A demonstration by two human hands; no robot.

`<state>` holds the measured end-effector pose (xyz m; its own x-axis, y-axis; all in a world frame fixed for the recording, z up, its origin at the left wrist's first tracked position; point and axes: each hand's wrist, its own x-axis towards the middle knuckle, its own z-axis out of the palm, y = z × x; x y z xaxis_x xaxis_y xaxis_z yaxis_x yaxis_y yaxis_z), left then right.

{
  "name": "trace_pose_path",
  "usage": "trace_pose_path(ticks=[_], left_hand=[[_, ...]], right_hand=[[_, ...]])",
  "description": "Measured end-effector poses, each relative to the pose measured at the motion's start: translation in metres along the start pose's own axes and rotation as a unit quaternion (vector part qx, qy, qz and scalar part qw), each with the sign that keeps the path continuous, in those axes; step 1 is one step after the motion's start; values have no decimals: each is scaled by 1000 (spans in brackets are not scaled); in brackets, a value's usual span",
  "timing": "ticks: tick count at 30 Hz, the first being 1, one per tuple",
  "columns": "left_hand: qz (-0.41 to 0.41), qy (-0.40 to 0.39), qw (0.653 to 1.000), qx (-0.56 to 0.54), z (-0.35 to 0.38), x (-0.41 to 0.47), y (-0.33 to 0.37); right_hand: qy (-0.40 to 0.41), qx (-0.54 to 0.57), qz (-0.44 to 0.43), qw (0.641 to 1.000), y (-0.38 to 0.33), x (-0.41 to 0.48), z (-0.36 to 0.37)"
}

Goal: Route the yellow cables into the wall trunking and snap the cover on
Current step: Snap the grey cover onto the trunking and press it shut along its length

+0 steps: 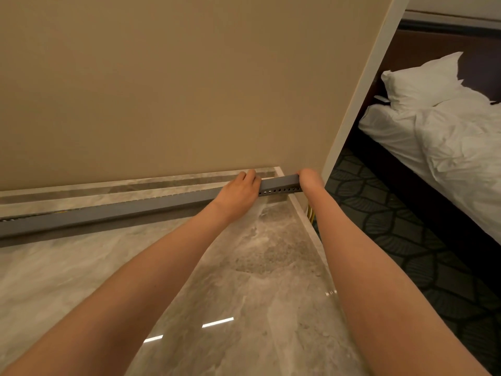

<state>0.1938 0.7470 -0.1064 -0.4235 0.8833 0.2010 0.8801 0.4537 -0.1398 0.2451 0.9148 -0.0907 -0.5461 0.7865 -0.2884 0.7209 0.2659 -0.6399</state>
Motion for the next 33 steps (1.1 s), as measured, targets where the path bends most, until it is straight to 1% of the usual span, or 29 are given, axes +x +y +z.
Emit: trace_pose_path(ticks=[2,5,8,12,15,18,24,29,33], left_hand=[[-20,14,1000,-13,-1,2,2],[-50,-2,998,-45,-4,1,4],[-59,-24,996,-67,-12,3,3],[-66,-34,993,-94,-15,4,4],[-70,-37,991,-109,-17,2,4],[-78,-41,988,-125,-19,2,6],[-99,-54,983,-145,-24,3,17],[-95,-50,985,-133,-27,4,21],[-93,-37,987,-127,-29,1,25]], right_hand=[[0,1,-16,1000,-2,-1,1],[-5,-2,-28,1000,-1,-1,3],[13,74,-17,997,3,-2,8],[39,182,-27,982,12,-5,10],[27,213,-40,976,13,-4,7],[3,247,-28,969,13,-2,3],[13,324,4,946,17,-5,1],[27,330,9,944,18,-9,1],[79,294,26,952,18,-11,0]])
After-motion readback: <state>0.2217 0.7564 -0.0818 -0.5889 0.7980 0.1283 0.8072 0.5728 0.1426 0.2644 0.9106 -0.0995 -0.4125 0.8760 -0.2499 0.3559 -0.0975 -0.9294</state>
